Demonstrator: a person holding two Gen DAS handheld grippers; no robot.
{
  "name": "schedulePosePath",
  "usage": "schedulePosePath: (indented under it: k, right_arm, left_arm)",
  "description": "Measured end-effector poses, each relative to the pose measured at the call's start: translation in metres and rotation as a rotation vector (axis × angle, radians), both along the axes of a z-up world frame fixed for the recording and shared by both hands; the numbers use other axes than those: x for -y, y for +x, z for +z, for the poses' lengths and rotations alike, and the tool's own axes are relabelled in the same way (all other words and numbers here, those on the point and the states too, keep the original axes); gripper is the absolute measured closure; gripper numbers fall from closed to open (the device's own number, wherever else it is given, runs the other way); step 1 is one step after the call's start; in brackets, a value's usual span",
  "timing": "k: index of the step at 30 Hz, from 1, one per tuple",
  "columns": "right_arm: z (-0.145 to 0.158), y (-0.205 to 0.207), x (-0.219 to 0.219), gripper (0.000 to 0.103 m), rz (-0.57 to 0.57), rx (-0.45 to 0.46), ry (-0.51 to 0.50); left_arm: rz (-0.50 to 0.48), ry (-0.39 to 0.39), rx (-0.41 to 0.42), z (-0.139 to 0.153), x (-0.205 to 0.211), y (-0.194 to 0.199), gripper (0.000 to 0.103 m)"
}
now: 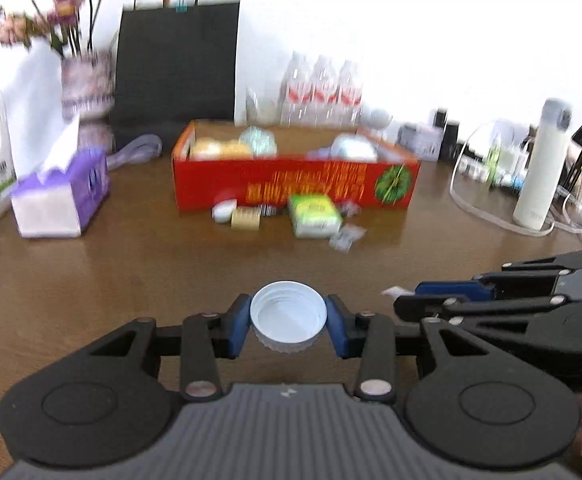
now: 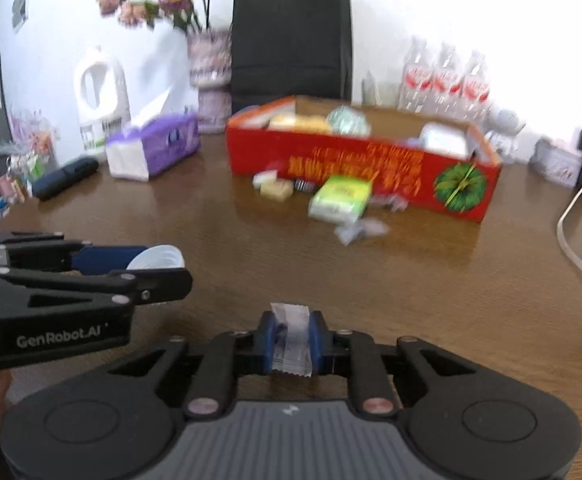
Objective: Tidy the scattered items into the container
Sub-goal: 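Carry the bottle cap with left tool while right tool carries wrapper into box, release both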
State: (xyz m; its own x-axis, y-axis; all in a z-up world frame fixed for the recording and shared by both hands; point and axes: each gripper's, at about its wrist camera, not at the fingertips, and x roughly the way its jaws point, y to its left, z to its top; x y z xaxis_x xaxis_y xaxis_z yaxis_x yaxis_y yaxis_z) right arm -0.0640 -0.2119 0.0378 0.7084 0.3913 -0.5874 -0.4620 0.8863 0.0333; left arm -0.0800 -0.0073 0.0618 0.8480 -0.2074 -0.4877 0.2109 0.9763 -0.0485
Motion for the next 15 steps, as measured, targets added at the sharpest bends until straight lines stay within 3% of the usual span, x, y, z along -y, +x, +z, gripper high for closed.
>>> schedulePosePath:
  k: [5,8,15]
  right_arm:
    - [0.038,-0.022,0.018,0.087,-0.059,0.145,0.077]
    - [0.057,-0.039,0.026,0.087,-0.081,0.223,0.122]
    - [0.067,-0.075,0.034,0.087,-0.107,0.346,0.173]
  left_arm:
    - [0.000,-0.007,0.160,0.031,0.007,-0.028,0.062]
    - [0.009,-0.013,0.209,0.041,0.011,-0.043,0.062]
    - [0.068,-0.024,0.321,0.047,0.020,-0.083,0.062]
